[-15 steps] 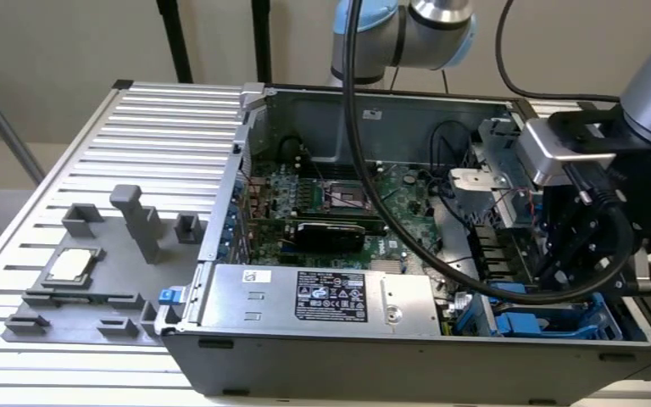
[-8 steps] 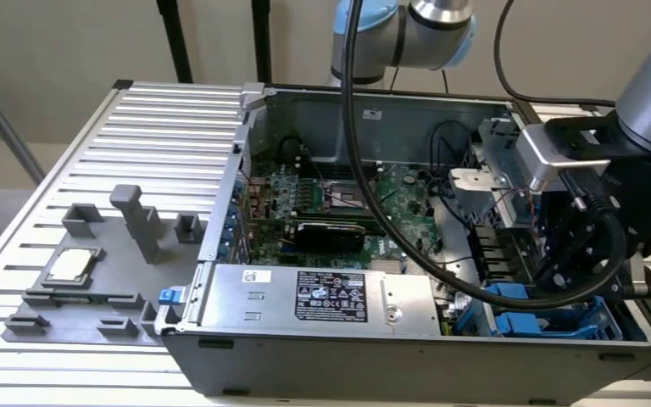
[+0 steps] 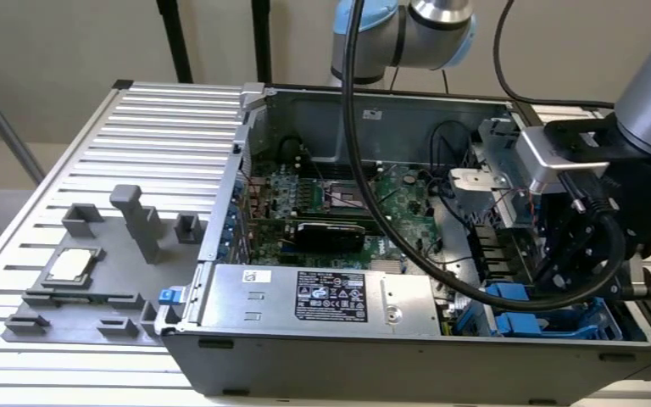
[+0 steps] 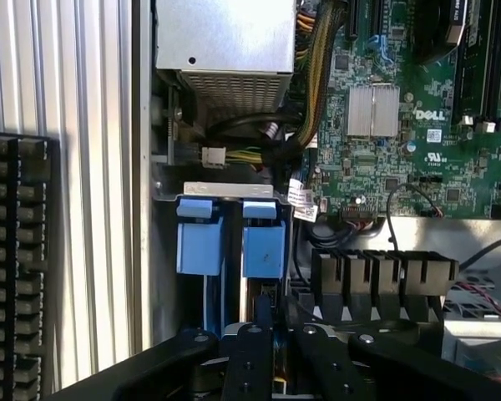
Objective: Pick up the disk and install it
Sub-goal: 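Insert the second disk wire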
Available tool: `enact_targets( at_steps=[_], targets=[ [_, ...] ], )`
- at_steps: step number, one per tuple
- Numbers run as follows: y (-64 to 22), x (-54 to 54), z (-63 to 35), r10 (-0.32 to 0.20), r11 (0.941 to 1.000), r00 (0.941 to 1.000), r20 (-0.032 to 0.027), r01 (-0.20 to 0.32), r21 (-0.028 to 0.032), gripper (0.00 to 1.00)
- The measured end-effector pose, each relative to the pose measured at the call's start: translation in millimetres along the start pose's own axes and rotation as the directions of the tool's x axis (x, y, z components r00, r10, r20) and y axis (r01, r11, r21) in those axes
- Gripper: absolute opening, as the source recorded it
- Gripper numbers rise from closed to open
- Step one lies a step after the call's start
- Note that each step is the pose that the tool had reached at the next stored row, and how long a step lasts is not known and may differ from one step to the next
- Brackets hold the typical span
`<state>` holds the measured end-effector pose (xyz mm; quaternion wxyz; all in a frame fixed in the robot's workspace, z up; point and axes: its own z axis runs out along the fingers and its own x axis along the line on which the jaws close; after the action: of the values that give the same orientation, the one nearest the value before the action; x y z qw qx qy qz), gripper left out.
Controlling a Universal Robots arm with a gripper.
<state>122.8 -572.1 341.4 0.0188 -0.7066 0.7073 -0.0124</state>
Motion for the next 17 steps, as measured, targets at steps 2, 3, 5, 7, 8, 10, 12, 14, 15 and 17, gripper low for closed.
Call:
enact_targets(
  at_steps=[2, 3, 5, 7, 8, 10, 12, 14, 15, 17],
  targets=[
    [-0.8, 0.0, 0.7, 0.000, 1.0000, 1.0000, 0.0014, 0.000, 0.0000, 0.00],
    [-1.0, 0.0, 0.7, 0.000, 1.0000, 1.0000, 0.0011, 0.000, 0.0000, 0.00],
    [-1.2, 0.0, 0.6, 0.000, 1.0000, 1.0000, 0.0003, 0.000, 0.0000, 0.00],
    [-1.3, 0.0, 1.5, 0.000, 1.0000, 1.0000, -0.0001, 0.000, 0.0000, 0.00],
    [-1.3, 0.0, 2.5, 0.000, 1.0000, 1.0000, 0.0001, 0.000, 0.0000, 0.00],
    [-1.2, 0.0, 4.8, 0.000, 1.0000, 1.0000, -0.0004, 0.000, 0.0000, 0.00],
    [-1.1, 0.0, 5.9, 0.000, 1.0000, 1.0000, -0.0009, 0.000, 0.0000, 0.00],
    [-1.1, 0.0, 6.5, 0.000, 1.0000, 1.0000, 0.0004, 0.000, 0.0001, 0.00],
    [-1.1, 0.0, 6.7, 0.000, 1.0000, 1.0000, 0.0012, 0.000, 0.0002, 1.00],
    [-1.2, 0.0, 4.6, 0.000, 1.0000, 1.0000, 0.0010, 0.000, 0.0001, 1.00]
  ],
)
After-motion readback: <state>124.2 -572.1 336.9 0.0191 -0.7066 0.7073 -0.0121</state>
